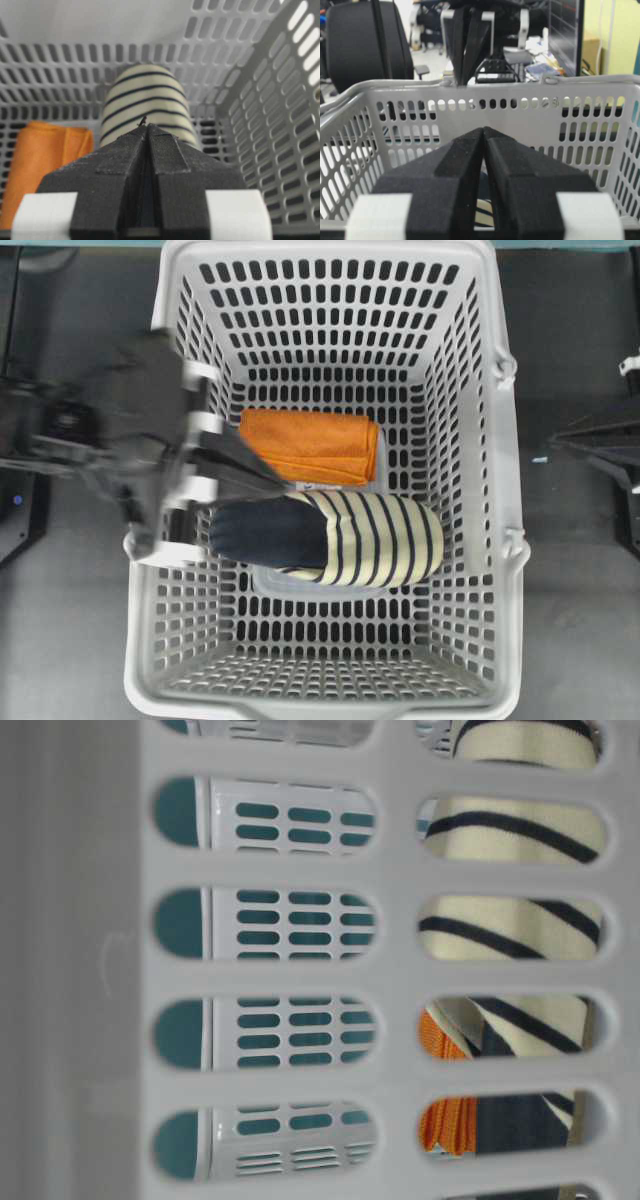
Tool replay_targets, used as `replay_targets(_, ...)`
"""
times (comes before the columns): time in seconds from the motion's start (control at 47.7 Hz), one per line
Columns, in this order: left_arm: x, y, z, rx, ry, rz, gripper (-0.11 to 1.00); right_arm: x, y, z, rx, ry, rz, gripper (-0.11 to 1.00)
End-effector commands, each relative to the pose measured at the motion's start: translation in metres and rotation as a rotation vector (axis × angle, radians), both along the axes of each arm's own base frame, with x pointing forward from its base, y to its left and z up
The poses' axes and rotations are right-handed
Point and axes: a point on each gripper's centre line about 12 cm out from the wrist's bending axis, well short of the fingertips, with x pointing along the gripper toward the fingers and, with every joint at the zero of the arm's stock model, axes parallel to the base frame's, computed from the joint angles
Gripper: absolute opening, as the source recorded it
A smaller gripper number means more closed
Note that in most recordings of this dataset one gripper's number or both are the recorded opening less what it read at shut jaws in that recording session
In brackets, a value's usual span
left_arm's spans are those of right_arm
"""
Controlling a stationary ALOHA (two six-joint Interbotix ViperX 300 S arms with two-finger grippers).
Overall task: Pick up the slipper from the shopping basket with the left arm.
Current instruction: 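Move the left gripper over the striped slipper in the basket, then lower the left gripper and close it on the slipper's striped heel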
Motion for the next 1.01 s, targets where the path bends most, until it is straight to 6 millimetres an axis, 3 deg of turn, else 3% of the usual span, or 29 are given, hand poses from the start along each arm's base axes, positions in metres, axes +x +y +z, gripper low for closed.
replay_targets(0.0, 0.020, -0.003, 0.000, -0.015, 0.053, 0.011, 0.00, 0.001, 0.000, 0.004, 0.006, -0.009, 0.002, 0.00)
replay_targets(0.126, 0.042, -0.006, -0.019, -0.028, 0.194, 0.032, 0.02, 0.001, 0.000, 0.004, 0.006, -0.011, 0.002, 0.00)
replay_targets(0.189, 0.049, -0.007, -0.027, -0.023, 0.235, 0.032, 0.11, 0.001, 0.000, 0.004, 0.006, -0.011, 0.002, 0.00)
replay_targets(0.377, 0.065, -0.013, -0.055, -0.018, 0.292, 0.025, 0.67, 0.001, 0.000, 0.004, 0.006, -0.012, 0.002, 0.00)
replay_targets(0.482, 0.071, -0.017, -0.070, -0.019, 0.319, 0.021, 0.88, 0.001, 0.000, 0.004, 0.006, -0.011, 0.002, 0.00)
replay_targets(0.65, 0.082, -0.024, -0.090, -0.021, 0.298, 0.006, 0.91, 0.001, 0.000, 0.002, 0.006, -0.006, 0.002, 0.00)
replay_targets(0.818, 0.085, -0.026, -0.126, -0.013, 0.359, 0.004, 0.91, 0.001, 0.000, 0.001, 0.006, -0.004, 0.002, 0.00)
replay_targets(0.985, 0.085, -0.024, -0.149, 0.001, 0.414, 0.005, 0.91, 0.001, 0.000, 0.000, 0.006, -0.001, 0.002, 0.00)
